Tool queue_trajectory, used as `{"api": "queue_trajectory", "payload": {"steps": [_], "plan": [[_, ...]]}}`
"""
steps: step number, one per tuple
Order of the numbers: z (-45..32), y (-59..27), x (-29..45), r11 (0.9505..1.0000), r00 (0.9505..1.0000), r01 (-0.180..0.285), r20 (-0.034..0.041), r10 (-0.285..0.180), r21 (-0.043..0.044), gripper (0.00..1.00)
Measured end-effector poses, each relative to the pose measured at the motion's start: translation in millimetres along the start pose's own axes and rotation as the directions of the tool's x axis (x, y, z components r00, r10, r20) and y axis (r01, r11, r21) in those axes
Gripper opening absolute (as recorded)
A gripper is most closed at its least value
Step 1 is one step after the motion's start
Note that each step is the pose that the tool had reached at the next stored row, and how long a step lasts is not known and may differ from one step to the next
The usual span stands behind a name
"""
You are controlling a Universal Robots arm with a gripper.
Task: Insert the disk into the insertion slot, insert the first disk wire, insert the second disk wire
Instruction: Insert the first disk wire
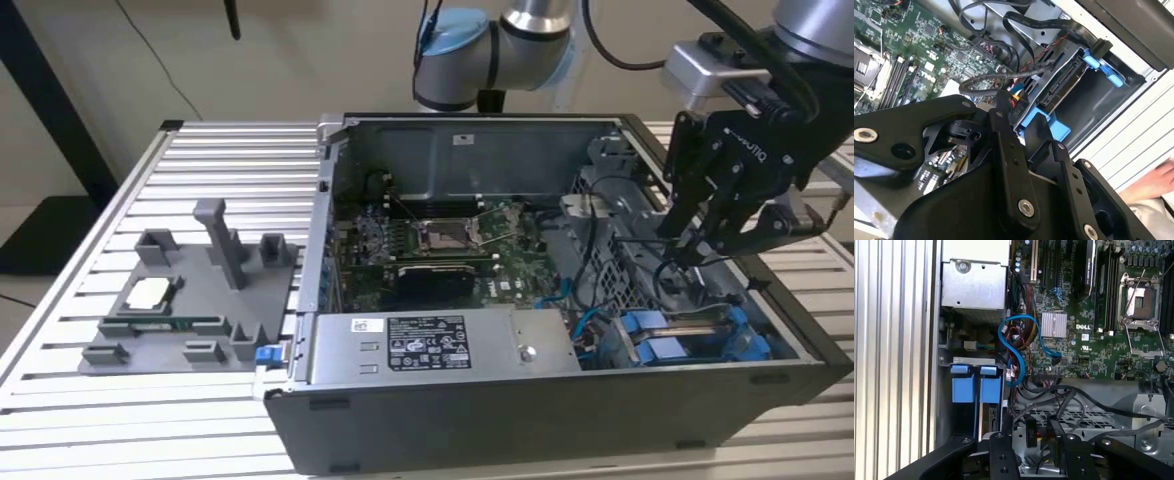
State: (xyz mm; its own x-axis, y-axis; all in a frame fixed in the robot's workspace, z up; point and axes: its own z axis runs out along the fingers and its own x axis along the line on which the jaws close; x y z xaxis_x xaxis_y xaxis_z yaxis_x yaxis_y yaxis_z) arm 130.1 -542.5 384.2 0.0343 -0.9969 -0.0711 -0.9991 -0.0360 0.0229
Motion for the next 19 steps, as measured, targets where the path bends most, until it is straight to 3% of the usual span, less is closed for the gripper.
{"api": "queue_trajectory", "payload": {"steps": [2, 4, 13, 19], "plan": [[0.4, 0.0, 0.1, 1.0, 1.0, 0.0, 0.0052, 0.0, 0.0004, 0.41], [0.5, 0.0, 0.0, 1.0, 0.9999, 0.0, 0.0102, 0.0, 0.0006, 0.32], [0.5, 0.0, 0.2, 1.0, 0.9999, 0.0, 0.0106, 0.0, 0.0006, 0.19], [3.8, -1.9, 1.4, 1.0, 0.9999, 0.0, 0.0103, 0.0, 0.0006, 0.19]]}}
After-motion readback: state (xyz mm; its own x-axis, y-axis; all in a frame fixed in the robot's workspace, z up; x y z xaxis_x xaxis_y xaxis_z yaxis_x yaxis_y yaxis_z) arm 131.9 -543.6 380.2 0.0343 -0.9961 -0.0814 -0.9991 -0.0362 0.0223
